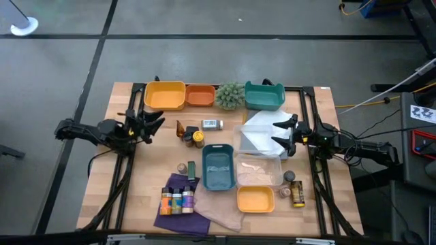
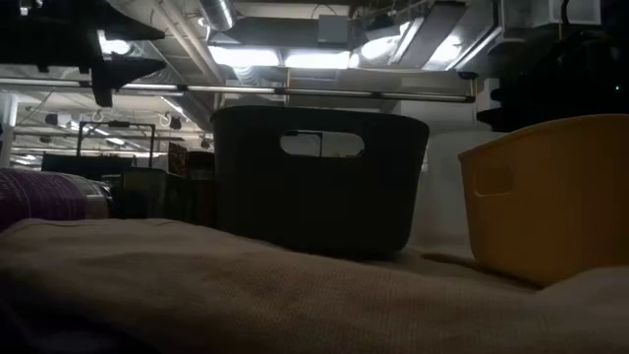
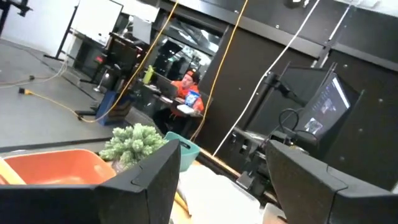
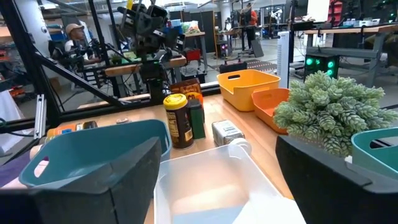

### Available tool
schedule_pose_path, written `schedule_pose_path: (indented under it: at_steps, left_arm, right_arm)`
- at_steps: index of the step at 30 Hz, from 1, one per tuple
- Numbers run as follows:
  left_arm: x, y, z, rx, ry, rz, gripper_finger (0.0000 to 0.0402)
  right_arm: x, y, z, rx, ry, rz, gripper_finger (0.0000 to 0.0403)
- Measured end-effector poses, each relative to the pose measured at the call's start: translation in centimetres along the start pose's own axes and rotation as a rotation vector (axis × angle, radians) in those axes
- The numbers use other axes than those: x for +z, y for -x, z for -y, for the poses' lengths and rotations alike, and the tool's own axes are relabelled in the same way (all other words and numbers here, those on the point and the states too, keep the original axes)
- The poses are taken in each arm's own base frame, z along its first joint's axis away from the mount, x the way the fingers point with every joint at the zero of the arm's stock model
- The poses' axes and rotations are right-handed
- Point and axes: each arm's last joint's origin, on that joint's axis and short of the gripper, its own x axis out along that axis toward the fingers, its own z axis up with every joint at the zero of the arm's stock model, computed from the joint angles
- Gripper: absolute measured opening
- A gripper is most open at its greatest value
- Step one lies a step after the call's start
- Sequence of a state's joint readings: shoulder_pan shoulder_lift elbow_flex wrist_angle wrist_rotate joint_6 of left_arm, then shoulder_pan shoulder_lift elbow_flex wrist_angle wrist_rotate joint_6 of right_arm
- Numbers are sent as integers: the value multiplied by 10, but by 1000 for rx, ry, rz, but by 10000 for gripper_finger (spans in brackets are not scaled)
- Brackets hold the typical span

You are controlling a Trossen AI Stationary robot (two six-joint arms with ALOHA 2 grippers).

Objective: Sort spices by type
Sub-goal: Put the orange seasoning pack into the top yellow bin

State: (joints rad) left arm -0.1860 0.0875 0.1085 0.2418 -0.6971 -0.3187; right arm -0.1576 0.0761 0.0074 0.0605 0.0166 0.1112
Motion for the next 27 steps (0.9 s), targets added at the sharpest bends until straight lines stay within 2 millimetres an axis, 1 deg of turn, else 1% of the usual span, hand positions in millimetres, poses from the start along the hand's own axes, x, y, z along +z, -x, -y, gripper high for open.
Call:
schedule_pose_path:
  at_steps: [7, 13, 17, 22, 27]
  left_arm:
    - [16, -16, 19, 39, -33, -43, 221]
    - [36, -35, 41, 55, -43, -61, 221]
    - [52, -47, 58, 62, -67, -82, 221]
    - [72, -61, 74, 145, -101, -206, 221]
    - [81, -72, 77, 309, -81, -366, 221]
  right_arm:
    - [0, 0, 0, -2, 0, 0, 317]
    - [0, 0, 0, -2, 0, 0, 317]
    - [0, 0, 0, -2, 0, -1, 317]
    - [0, 0, 0, -2, 0, -1, 317]
    - [0, 0, 0, -2, 0, -1, 317]
